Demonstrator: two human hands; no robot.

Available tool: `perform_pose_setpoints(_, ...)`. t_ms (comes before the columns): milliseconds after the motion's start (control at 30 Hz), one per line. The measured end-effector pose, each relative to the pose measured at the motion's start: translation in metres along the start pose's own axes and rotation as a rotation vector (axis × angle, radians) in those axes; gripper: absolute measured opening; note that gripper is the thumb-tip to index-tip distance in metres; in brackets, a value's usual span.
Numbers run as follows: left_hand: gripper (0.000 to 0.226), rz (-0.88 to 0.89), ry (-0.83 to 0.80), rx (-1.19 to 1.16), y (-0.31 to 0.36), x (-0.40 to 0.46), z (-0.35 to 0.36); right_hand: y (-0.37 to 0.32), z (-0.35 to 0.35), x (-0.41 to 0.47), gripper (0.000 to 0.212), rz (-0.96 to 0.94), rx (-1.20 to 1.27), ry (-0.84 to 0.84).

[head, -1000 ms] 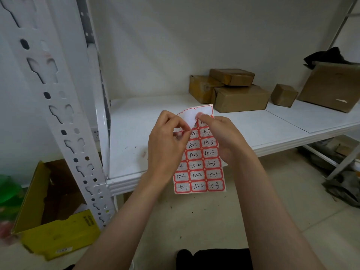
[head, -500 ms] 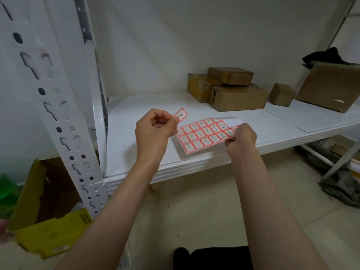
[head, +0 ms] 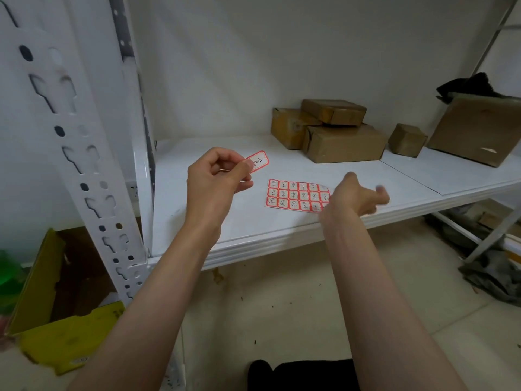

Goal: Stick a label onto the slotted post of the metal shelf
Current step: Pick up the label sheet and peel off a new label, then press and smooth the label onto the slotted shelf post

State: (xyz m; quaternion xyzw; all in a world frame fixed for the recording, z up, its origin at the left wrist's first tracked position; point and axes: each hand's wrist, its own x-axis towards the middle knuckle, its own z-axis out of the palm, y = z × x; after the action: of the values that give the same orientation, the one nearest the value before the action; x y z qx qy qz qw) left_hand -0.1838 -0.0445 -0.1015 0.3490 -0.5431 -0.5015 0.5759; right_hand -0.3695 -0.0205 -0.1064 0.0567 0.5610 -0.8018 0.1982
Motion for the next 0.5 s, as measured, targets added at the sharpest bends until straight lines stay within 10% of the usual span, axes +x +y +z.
perform_pose_setpoints(133, 0.008, 0.107, -0.003, 0.016, 0.019, 0.004, -0.008, -0.014, 0.015, -0.055, 0.006, -0.180, -0.094, -0.613)
perform_pose_setpoints(233, 0.009, 0.235, 0.052, 0.021, 0.040, 0.005, -0.020, -0.018, 0.024, -0.093, 0.013, -0.232, -0.131, -1.027)
perform_pose_setpoints(500, 0.013, 0.551, 0.173, 0.260, 0.106, -0.013, -0.068, -0.022, 0.041, -0.163, 0.005, -0.286, 0.011, -1.282)
